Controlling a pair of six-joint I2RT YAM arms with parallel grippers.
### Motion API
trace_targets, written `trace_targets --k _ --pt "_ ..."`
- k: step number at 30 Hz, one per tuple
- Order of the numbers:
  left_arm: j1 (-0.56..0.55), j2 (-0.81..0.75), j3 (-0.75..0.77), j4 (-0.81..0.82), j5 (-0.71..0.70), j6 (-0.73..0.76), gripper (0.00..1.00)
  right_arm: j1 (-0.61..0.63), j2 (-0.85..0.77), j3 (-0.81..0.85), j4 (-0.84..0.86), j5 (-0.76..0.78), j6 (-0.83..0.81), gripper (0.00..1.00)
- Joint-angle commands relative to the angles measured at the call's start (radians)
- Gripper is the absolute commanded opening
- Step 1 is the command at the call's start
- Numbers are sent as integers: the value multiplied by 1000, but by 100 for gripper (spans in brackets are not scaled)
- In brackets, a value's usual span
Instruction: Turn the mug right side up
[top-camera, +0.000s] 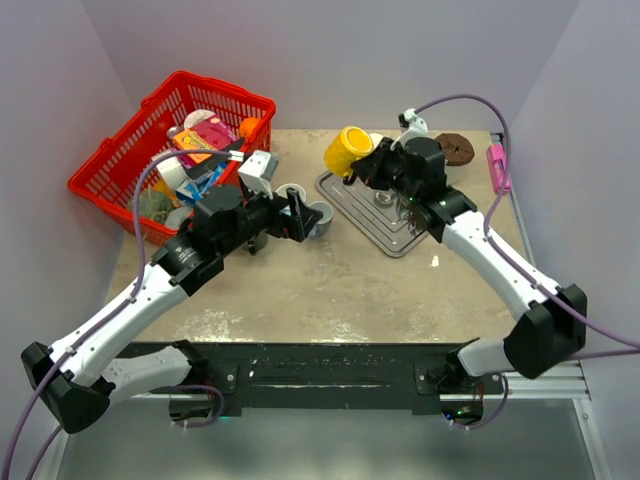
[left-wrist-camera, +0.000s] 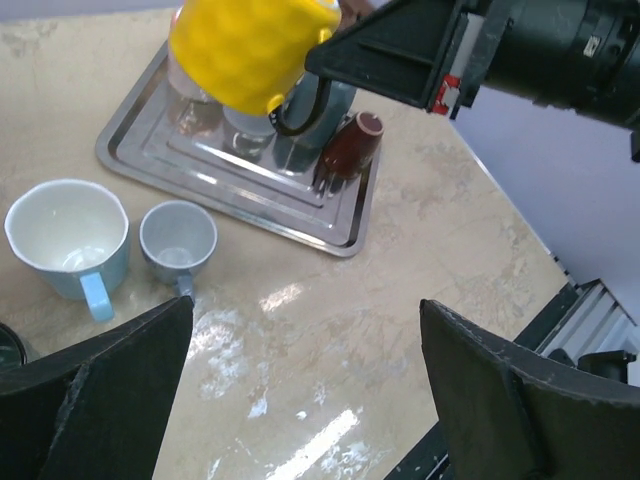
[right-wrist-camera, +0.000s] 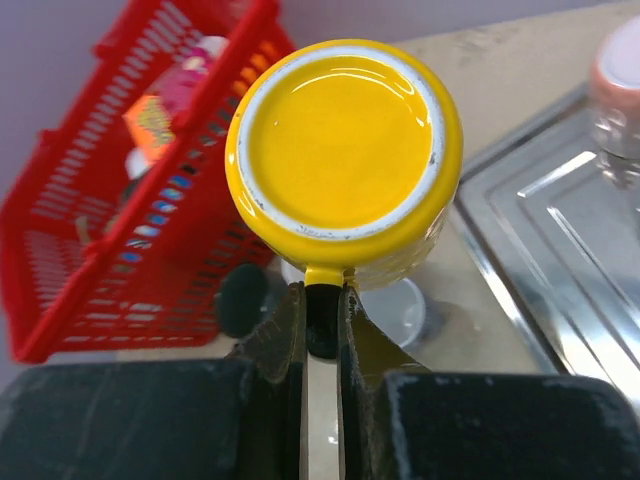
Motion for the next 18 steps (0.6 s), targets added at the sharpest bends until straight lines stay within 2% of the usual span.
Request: trace_targets --k 1,5,6,10,14,17,18 --pt "6 -45 33 146 71 -45 99 0 -148 -57 372 -239 97 0" --pt "4 -36 40 230 169 -126 99 0 -213 -107 547 -359 204 0" --pt "6 -40 42 295 201 -127 99 0 -229 -121 619 -397 222 0" --pt "6 -63 54 385 209 -160 99 2 -266 -143 769 -458 307 0" --pt "6 -94 12 486 211 -264 99 2 -289 -147 868 -484 374 0" --pt "6 -120 -68 638 208 -337 99 3 -300 -149 932 -501 416 0" --pt "6 -128 -96 751 208 -359 99 3 -300 -150 963 -504 426 0"
